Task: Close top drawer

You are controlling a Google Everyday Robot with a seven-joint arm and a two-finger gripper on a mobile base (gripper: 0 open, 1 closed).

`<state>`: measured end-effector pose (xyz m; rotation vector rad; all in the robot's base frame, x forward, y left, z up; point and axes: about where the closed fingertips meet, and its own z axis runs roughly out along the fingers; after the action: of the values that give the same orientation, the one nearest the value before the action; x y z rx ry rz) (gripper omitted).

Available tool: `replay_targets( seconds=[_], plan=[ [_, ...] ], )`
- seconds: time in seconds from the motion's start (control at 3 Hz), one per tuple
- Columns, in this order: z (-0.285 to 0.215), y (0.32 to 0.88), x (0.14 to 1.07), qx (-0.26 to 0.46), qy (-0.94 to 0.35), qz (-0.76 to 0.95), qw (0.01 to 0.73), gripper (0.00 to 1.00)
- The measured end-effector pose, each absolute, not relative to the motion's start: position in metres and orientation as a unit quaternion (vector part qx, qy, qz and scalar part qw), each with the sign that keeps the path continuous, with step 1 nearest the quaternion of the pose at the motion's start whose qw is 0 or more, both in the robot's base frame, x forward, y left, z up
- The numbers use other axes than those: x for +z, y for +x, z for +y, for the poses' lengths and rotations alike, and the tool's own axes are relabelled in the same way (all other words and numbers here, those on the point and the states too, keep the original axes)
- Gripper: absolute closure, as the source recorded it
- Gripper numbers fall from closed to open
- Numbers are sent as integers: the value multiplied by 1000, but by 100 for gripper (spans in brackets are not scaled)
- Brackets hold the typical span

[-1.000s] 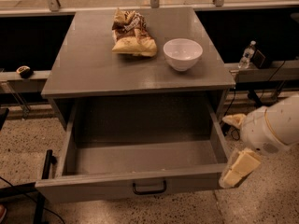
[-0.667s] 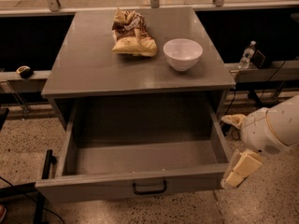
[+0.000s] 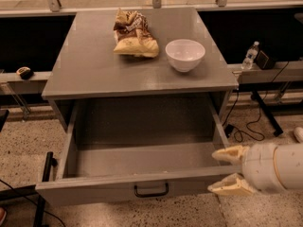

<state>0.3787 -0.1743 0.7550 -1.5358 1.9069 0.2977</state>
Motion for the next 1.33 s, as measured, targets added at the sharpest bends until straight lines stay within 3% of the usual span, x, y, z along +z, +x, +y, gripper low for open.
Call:
replay_targets(
  seconds=[0.33,0.67,1.33],
  plan=[
    [-155,360,714,93,-632,687,346,73],
    [-156,361,718,92,-632,687,346,96],
    [-141,364,685,71,-625,692,354,100]
  ],
)
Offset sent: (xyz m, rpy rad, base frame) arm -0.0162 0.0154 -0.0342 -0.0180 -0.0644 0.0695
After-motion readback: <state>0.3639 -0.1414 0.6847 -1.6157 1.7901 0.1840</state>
